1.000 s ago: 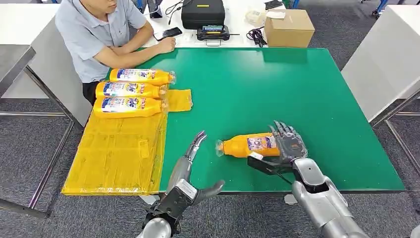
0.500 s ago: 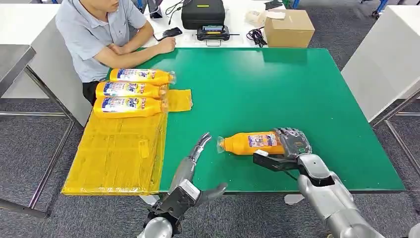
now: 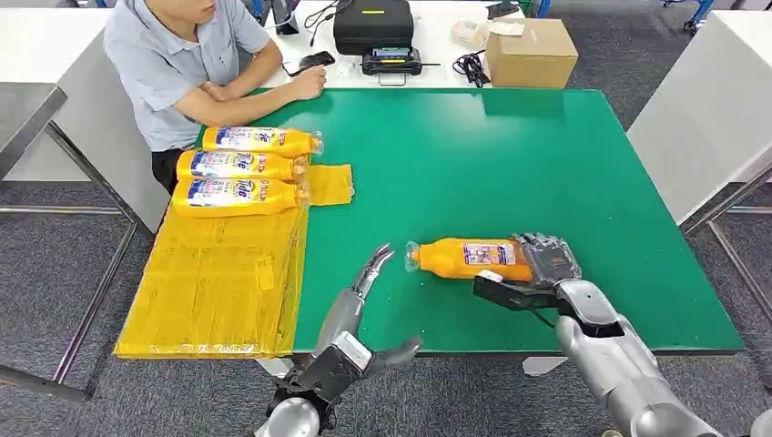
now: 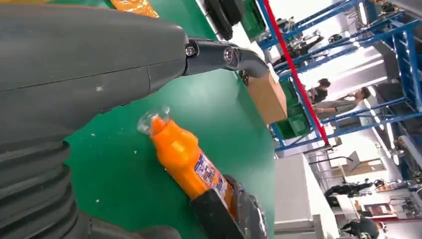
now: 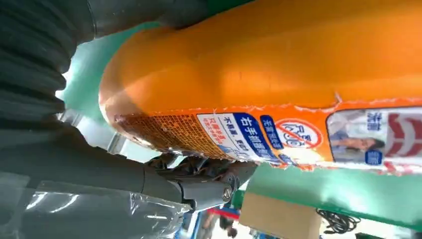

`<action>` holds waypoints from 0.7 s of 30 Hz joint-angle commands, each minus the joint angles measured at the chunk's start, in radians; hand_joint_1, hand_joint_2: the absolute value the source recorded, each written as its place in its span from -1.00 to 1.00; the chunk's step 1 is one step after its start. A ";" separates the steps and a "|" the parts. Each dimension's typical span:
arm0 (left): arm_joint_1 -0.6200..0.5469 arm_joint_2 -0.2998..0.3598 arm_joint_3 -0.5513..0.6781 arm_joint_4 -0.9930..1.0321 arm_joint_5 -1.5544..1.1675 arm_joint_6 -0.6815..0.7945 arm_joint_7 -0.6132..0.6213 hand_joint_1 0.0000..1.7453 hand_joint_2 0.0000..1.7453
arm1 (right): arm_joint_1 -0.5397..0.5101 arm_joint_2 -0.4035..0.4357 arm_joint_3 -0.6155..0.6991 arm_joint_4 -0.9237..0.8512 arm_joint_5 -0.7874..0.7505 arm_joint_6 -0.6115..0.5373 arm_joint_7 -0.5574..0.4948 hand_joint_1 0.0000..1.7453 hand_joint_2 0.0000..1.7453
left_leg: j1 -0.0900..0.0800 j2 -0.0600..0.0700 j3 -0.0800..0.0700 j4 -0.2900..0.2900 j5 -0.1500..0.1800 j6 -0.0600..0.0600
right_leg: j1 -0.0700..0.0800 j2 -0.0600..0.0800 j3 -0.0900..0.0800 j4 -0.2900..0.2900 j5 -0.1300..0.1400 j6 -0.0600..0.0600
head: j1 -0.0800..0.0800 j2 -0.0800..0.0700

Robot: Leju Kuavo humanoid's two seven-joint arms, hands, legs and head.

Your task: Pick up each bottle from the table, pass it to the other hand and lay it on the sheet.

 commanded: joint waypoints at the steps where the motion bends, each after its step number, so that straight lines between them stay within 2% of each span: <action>1: -0.020 -0.002 0.032 0.036 0.129 0.041 -0.079 -1.00 1.00 | 0.101 0.051 -0.112 -0.132 -0.263 0.101 -0.141 1.00 1.00 | 0.002 0.001 0.004 -0.001 -0.002 -0.002 | 0.002 0.001 0.004 -0.001 -0.001 -0.003 | 0.000 0.000; 6: -0.009 -0.018 0.077 0.024 0.316 0.055 -0.155 -1.00 1.00 | 0.184 0.098 -0.174 -0.306 -0.461 0.168 -0.226 1.00 1.00 | 0.003 0.002 0.004 0.000 -0.002 -0.003 | 0.003 0.001 0.004 -0.001 -0.001 -0.004 | 0.000 0.000; 8: -0.011 -0.013 0.071 0.022 0.324 0.058 -0.158 -1.00 1.00 | 0.192 0.102 -0.170 -0.328 -0.463 0.170 -0.212 1.00 1.00 | 0.002 0.002 0.004 0.000 -0.002 -0.003 | 0.002 0.001 0.003 -0.001 -0.001 -0.004 | 0.000 0.000; 9: 0.002 -0.015 0.084 0.009 0.366 0.090 -0.182 -1.00 1.00 | 0.218 0.123 -0.193 -0.378 -0.513 0.173 -0.228 1.00 1.00 | 0.002 0.002 0.003 0.000 -0.002 -0.003 | 0.002 0.001 0.002 0.000 -0.001 -0.003 | 0.000 0.000; 17: 0.036 0.013 0.103 -0.076 0.473 0.106 -0.209 -1.00 1.00 | 0.309 0.174 -0.242 -0.502 -0.579 0.154 -0.261 1.00 1.00 | 0.001 0.001 0.000 0.000 -0.001 -0.002 | 0.001 0.001 0.000 0.000 -0.001 -0.002 | 0.000 0.000; 20: 0.045 0.025 0.082 -0.100 0.510 0.072 -0.189 -1.00 1.00 | 0.328 0.197 -0.252 -0.519 -0.604 0.155 -0.272 1.00 1.00 | 0.002 0.002 0.002 0.000 -0.002 -0.003 | 0.002 0.002 0.002 0.000 -0.001 -0.003 | 0.000 0.000; 21: 0.044 0.030 0.070 -0.098 0.566 0.025 -0.134 -1.00 1.00 | 0.332 0.200 -0.250 -0.522 -0.604 0.153 -0.274 1.00 1.00 | 0.001 0.001 0.000 -0.001 -0.001 -0.002 | 0.001 0.001 0.000 0.000 -0.001 -0.002 | 0.000 0.000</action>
